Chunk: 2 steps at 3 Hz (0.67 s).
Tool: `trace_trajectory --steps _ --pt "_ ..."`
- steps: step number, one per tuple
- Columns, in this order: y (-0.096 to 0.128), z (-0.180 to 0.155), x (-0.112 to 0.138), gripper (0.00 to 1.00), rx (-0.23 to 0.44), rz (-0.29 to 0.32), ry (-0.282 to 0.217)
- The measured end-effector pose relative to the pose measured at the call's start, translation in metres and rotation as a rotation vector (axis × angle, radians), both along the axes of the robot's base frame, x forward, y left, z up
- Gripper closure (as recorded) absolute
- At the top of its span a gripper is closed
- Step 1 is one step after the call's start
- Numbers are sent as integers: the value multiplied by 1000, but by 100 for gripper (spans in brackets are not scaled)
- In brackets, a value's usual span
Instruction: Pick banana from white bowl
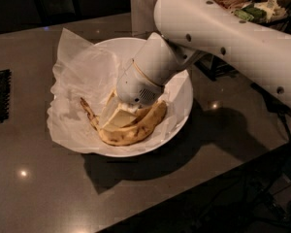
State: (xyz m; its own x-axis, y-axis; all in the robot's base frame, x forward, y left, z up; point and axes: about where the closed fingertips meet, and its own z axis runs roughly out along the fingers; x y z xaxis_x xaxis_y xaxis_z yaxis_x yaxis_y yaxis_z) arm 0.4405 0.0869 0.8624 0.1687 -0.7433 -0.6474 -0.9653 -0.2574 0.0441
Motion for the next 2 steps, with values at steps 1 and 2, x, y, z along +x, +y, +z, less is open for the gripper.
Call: trace_trajectory --steps 1,2 --pt "9 10 -1 100 12 37 -21" --pt "9 10 -1 82 12 38 -22"
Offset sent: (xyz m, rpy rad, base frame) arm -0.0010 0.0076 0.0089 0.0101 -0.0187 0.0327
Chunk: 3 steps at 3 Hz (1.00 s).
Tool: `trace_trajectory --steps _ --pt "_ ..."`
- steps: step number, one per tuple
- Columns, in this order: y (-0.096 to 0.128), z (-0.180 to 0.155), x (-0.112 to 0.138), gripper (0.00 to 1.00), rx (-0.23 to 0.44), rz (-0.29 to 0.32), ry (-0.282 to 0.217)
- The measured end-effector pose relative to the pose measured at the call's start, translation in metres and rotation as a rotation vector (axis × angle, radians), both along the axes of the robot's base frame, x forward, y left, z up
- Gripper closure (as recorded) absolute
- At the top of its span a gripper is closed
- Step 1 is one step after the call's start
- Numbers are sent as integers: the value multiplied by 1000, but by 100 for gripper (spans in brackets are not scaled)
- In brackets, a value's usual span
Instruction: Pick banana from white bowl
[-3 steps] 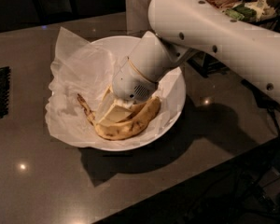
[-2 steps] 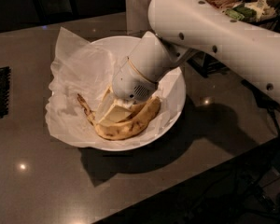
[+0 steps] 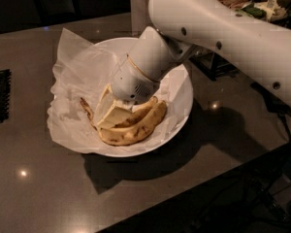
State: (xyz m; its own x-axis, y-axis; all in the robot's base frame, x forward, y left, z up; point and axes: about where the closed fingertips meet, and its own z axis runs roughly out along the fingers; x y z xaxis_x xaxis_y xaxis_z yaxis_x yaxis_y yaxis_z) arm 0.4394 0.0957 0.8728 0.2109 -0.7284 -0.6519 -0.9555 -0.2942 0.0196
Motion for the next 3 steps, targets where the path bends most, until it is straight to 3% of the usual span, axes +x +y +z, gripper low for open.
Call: trace_trajectory --steps 2,3 --pt "0 0 0 39 0 0 0" --pt "-11 3 -1 19 10 5 -19"
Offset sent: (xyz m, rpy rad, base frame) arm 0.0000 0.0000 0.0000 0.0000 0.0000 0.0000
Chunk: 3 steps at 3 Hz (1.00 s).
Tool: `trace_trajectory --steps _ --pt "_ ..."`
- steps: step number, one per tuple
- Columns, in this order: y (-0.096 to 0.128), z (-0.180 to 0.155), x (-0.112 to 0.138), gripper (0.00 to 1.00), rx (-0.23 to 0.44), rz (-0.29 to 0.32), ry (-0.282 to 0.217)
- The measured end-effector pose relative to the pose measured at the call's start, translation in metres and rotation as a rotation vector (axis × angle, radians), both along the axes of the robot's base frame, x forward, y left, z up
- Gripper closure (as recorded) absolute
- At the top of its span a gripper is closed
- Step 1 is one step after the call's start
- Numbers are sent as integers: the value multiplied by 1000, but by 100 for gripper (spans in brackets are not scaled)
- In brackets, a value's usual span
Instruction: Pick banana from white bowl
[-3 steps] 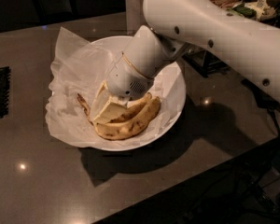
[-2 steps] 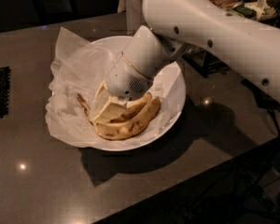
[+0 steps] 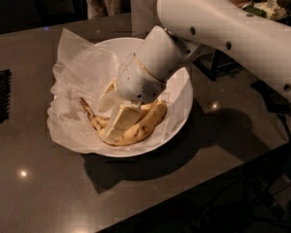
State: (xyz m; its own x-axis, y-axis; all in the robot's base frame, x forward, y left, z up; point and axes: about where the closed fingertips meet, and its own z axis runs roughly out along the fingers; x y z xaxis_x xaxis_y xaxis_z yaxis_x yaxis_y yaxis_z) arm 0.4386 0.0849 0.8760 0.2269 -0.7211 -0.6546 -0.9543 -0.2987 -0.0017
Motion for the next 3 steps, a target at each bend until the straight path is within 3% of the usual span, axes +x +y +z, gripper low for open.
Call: trace_trajectory --steps 1,3 --pt "-12 -1 -2 20 24 9 -8" --pt "-10 -17 -3 38 39 51 15"
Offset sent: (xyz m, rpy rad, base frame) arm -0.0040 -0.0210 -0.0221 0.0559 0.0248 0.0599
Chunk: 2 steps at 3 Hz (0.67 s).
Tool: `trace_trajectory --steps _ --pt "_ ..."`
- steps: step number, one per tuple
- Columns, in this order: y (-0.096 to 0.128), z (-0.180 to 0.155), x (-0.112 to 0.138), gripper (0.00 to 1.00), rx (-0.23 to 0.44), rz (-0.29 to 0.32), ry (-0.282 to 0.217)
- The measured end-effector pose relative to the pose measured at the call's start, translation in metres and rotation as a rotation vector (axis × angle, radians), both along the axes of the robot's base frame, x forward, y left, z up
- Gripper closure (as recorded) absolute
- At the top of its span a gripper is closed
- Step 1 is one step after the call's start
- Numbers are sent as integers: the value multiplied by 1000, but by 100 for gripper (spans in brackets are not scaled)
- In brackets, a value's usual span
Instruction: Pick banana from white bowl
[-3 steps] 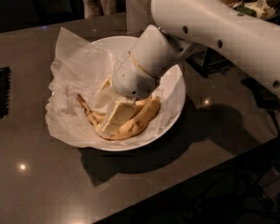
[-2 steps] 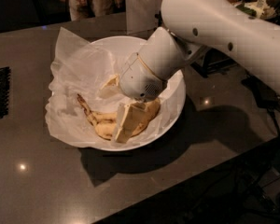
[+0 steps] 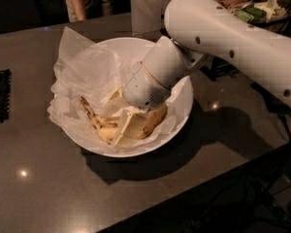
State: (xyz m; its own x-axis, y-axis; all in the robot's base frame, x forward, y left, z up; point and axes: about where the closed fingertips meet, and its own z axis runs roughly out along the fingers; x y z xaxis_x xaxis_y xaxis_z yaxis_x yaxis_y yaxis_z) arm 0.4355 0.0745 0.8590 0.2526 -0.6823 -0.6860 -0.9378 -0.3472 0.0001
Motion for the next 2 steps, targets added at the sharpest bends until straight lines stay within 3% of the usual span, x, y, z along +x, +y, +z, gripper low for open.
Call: trace_trajectory --steps 2 --pt "26 1 18 43 -31 82 -10"
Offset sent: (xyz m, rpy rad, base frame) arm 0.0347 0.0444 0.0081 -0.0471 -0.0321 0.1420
